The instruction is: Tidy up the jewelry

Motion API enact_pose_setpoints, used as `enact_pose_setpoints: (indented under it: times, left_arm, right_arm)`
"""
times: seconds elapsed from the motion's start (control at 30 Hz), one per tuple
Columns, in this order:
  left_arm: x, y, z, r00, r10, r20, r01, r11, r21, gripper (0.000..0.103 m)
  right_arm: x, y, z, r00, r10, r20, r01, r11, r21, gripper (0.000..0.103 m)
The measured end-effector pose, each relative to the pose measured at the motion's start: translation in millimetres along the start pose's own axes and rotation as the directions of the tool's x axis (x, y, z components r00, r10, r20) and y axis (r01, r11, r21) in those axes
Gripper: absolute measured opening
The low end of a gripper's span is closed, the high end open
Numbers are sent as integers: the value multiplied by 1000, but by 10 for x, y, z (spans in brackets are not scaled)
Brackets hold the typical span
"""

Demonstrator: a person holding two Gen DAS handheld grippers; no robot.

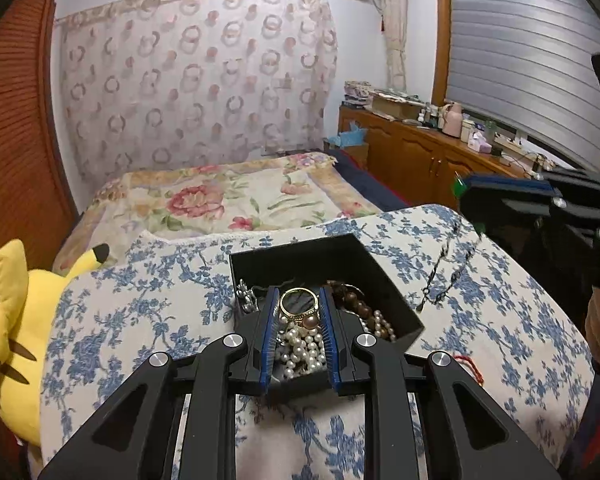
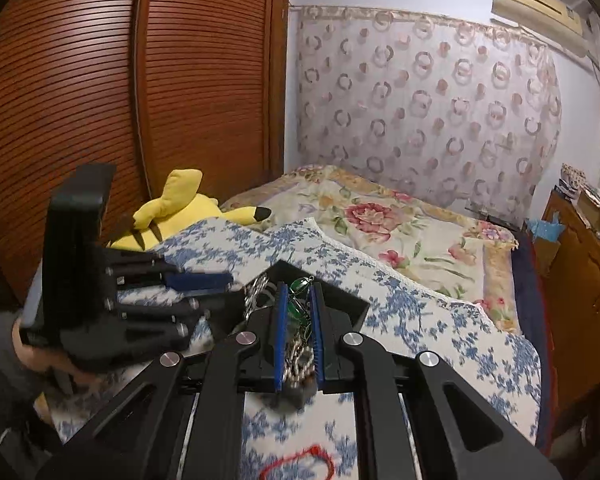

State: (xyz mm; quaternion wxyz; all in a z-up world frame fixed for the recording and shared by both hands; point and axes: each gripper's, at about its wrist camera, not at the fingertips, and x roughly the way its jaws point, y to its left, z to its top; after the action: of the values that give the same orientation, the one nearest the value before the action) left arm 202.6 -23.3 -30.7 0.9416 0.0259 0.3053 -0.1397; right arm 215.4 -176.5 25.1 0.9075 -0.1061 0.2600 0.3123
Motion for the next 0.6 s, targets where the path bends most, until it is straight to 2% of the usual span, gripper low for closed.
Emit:
enact_pose_setpoints:
  times: [0.07,0.17,0.23,0.37,0.43,0.6]
  left_arm:
    - [86,24,-7,1000,9,-13,-9,1000,-11,19]
    - [121,53,-42,1000,24,-18,-24,1000,-19,27]
    - [104,66,-72,999,37,-13,-37,999,-22,39]
    - [53,100,-142,999,50,-14,-50,998,-26,43]
    - [17,114,-174,998,57,-11,-58,998,-25,53]
    - [-81,117,-266,998,61,-14,-61,998,-27,57]
  right_arm:
    - [111,-8,35,1000,3,-9,-3,1000,3,13]
    - [310,-52,64,1000,3,-30,-2,1000,14,13]
    - [436,-94,63,999,6,-48,-4,999,33,13]
    - [651,-178,25,996,3,-86,3,998,68,13]
    - [708,-203,-2,995,-6,-100,15,997,82,24]
    - [638,-214,-117,994,-9,-107,18,996,84,27]
